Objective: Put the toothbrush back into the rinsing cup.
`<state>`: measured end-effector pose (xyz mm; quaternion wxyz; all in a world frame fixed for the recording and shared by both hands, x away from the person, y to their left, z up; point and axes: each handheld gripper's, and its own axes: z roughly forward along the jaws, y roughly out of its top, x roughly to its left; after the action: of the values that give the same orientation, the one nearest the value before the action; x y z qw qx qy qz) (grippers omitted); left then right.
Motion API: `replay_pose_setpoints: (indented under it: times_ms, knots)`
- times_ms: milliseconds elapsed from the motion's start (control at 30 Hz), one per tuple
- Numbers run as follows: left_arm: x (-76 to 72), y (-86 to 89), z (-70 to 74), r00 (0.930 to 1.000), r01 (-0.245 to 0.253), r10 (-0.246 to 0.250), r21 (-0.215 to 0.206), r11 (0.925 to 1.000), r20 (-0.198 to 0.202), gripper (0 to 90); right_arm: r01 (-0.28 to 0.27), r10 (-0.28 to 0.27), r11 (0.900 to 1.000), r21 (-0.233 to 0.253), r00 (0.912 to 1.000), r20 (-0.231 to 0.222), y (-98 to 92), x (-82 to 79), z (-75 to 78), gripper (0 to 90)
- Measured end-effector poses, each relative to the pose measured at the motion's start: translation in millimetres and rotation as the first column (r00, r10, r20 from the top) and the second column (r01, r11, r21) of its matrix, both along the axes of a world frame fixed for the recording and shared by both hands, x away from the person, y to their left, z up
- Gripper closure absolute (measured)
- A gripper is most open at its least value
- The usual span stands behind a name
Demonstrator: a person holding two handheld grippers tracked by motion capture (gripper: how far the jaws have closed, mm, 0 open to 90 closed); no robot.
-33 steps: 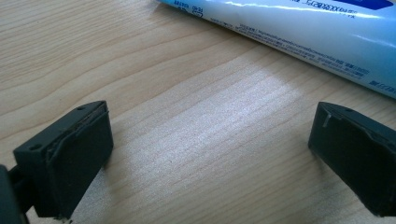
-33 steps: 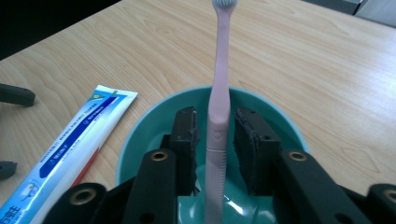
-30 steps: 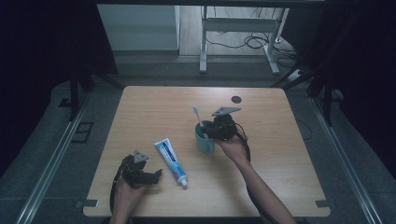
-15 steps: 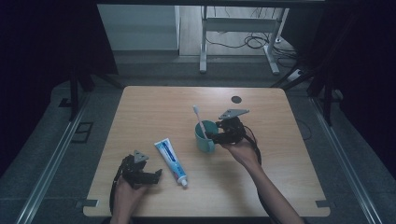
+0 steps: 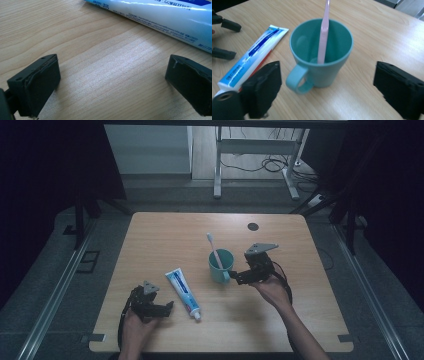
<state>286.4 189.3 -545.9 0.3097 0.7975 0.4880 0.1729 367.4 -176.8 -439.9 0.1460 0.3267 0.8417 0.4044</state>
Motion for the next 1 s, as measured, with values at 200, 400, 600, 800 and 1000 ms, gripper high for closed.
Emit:
replay_pose_setpoints:
  times_ms: [200,400,600,800,1000]
  knots:
    - [0.0,-0.5,0.0,1.0,-0.002,0.002,-0.002,1.0,-0.001,0.0,0.002,-0.002,1.0,-0.012,0.9997,-0.022,-10.8,-7.7,-6.3,1.9]
    - [0.2,0.0,0.1,1.0,0.004,-0.004,0.003,1.0,-0.001,0.0,0.001,-0.002,1.0,-0.02,0.9995,-0.032,-20.8,-15.1,-13.9,0.2]
    - [-0.1,-0.3,0.1,1.0,-0.001,0.001,0.0,1.0,-0.003,0.0,0.013,-0.014,0.999,-0.051,0.9995,-0.027,-35.3,-24.2,-24.9,0.0]
    - [-0.2,-0.5,0.1,1.0,-0.003,0.003,-0.002,1.0,-0.004,0.0,0.043,-0.045,0.996,-0.073,0.9984,-0.032,-49.6,-32.6,-35.8,0.0]
    - [-0.2,-0.6,0.0,1.0,-0.003,0.003,-0.003,1.0,-0.004,0.0,0.07,-0.074,0.993,-0.096,0.9966,-0.036,-63.0,-40.3,-47.5,0.0]
